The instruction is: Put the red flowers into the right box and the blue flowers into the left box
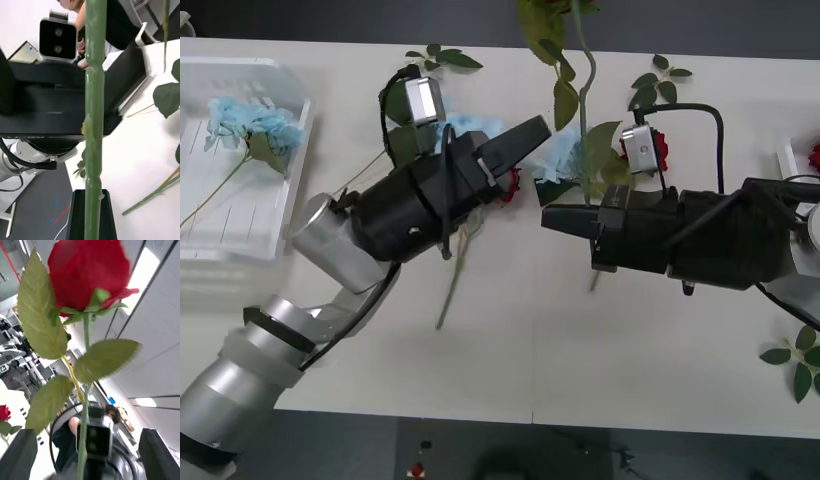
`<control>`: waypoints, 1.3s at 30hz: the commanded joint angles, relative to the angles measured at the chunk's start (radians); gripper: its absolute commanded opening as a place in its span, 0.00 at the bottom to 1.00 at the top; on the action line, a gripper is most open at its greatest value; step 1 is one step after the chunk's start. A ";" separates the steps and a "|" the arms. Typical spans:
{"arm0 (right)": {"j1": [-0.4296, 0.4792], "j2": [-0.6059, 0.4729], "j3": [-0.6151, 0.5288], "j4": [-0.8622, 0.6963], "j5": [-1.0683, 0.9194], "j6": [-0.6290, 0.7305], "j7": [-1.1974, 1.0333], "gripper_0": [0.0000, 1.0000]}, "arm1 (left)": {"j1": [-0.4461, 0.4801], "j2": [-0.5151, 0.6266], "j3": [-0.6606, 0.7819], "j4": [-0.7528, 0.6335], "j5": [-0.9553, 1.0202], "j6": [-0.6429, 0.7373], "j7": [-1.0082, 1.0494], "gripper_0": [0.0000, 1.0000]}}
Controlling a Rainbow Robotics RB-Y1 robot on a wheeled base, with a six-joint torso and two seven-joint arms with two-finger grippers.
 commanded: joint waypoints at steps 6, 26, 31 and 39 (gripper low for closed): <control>-0.023 -0.141 -0.050 -0.018 -0.045 -0.066 0.005 0.00 | 0.027 0.246 0.064 -0.017 -0.008 0.082 -0.007 0.78; -0.022 -0.569 -0.064 0.382 -0.150 0.046 -0.270 0.00 | -0.106 0.306 0.434 -0.015 -1.160 0.222 0.668 0.78; -0.010 -0.618 -0.062 0.494 -0.119 0.063 -0.281 0.00 | -0.157 0.260 0.406 -0.015 -1.415 0.222 0.783 0.78; 0.040 -0.671 -0.062 0.641 -0.041 0.095 -0.293 0.00 | -0.238 0.150 0.399 0.076 -1.733 0.206 0.822 0.78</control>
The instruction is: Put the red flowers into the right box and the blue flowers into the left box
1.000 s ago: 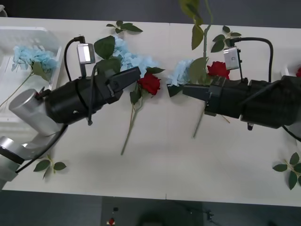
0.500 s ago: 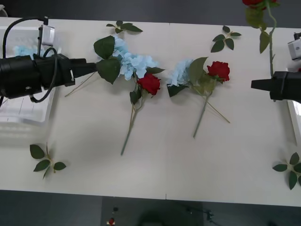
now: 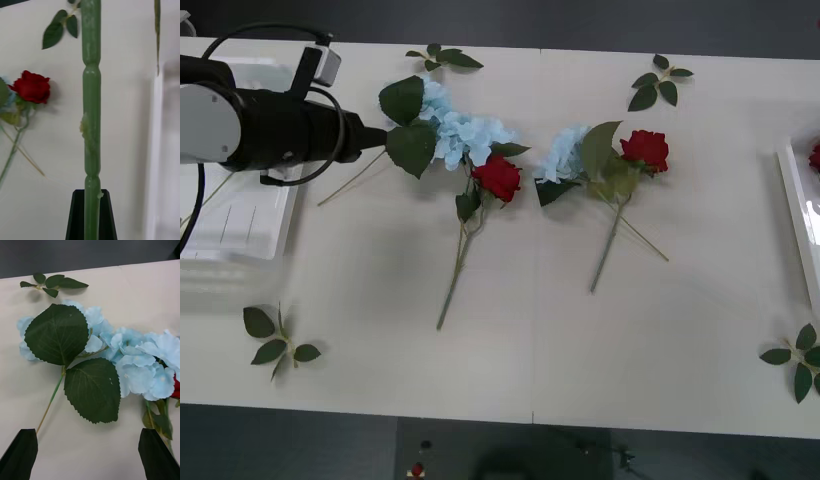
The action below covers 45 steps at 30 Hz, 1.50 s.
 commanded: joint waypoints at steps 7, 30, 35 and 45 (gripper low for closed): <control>0.042 -0.073 -0.018 0.191 0.087 0.096 -0.037 0.00 | -0.118 -0.068 -0.057 0.189 -0.212 -0.112 -0.015 0.78; 0.105 -0.063 -0.020 0.263 0.195 -0.006 0.011 0.00 | -0.130 -0.094 -0.125 0.390 -0.401 -0.314 -0.019 0.78; 0.112 -0.061 -0.020 0.263 0.175 -0.017 0.020 0.00 | -0.131 -0.108 -0.125 0.410 -0.407 -0.319 -0.018 0.77; 0.115 -0.060 -0.020 0.267 0.155 -0.029 0.035 1.00 | -0.131 -0.125 -0.165 0.442 -0.413 -0.319 -0.007 0.75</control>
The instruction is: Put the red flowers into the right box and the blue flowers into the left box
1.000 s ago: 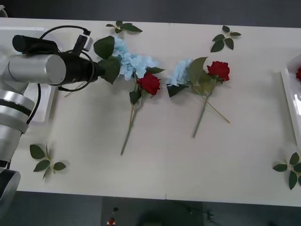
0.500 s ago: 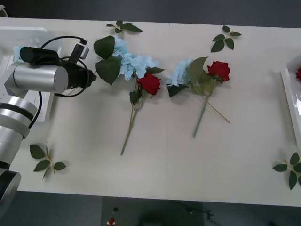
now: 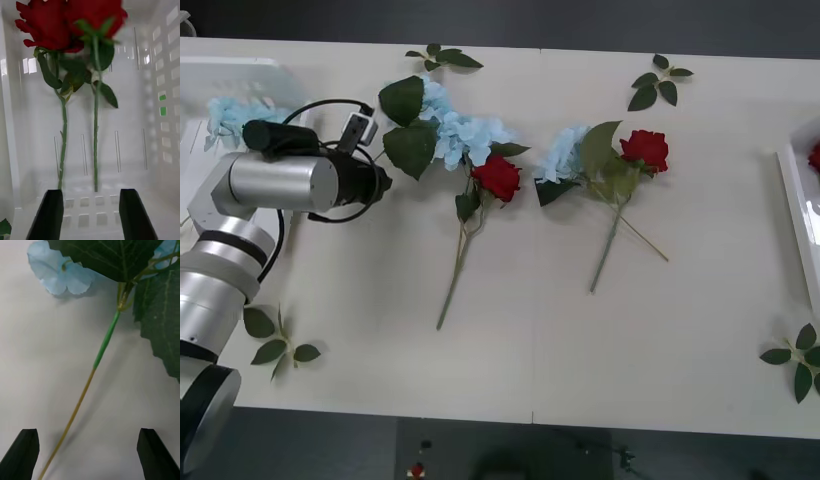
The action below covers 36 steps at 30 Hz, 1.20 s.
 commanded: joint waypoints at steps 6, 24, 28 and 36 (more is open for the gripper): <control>-0.001 -0.030 -0.019 0.022 -0.007 -0.012 0.045 1.00 | -0.039 0.001 -0.029 0.014 -0.002 -0.008 0.000 0.74; 0.018 0.016 -0.073 -0.052 -0.255 0.051 0.108 1.00 | -0.038 -0.002 -0.001 0.054 0.001 -0.166 0.023 0.74; 0.019 0.080 -0.144 -0.092 -0.259 0.063 0.131 1.00 | -0.038 0.005 0.010 0.048 0.010 -0.166 0.023 0.74; 0.019 0.185 -0.243 -0.219 -0.263 0.069 0.167 1.00 | -0.030 0.013 0.010 0.051 0.010 -0.174 0.025 0.73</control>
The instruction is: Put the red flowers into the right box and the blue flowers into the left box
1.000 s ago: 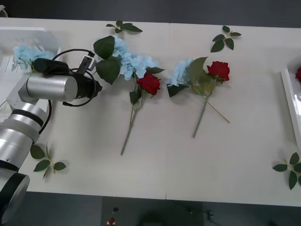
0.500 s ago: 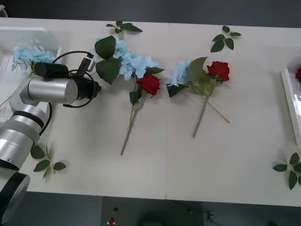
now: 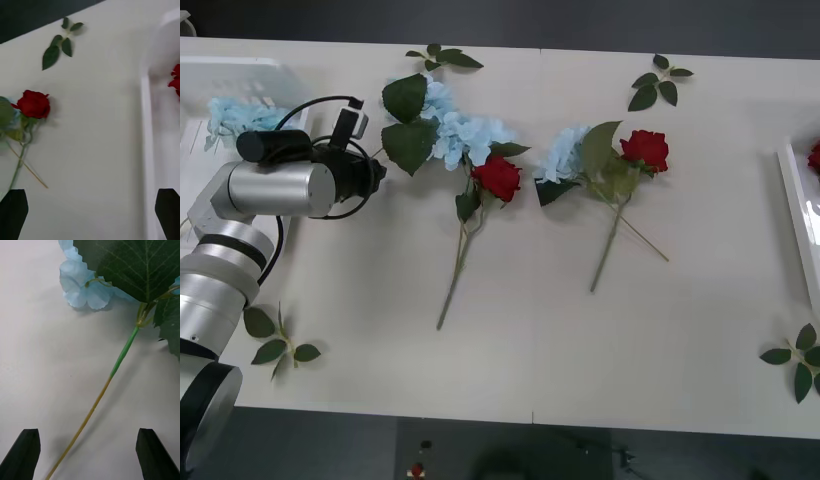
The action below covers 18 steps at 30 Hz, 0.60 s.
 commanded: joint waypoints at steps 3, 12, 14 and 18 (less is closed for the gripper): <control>0.001 0.051 -0.038 -0.128 -0.005 -0.006 0.046 1.00 | -0.014 0.018 -0.004 -0.017 0.005 -0.014 0.028 0.74; 0.001 0.140 -0.069 -0.323 0.073 -0.024 0.081 1.00 | 0.020 0.016 -0.004 -0.017 0.005 -0.014 0.043 0.74; -0.007 0.166 -0.077 -0.372 0.111 -0.024 0.092 1.00 | 0.028 0.016 -0.004 -0.017 0.005 -0.014 0.049 0.73; -0.042 0.207 -0.077 -0.429 0.214 -0.024 0.101 1.00 | 0.037 0.016 -0.004 -0.017 0.005 -0.014 0.058 0.62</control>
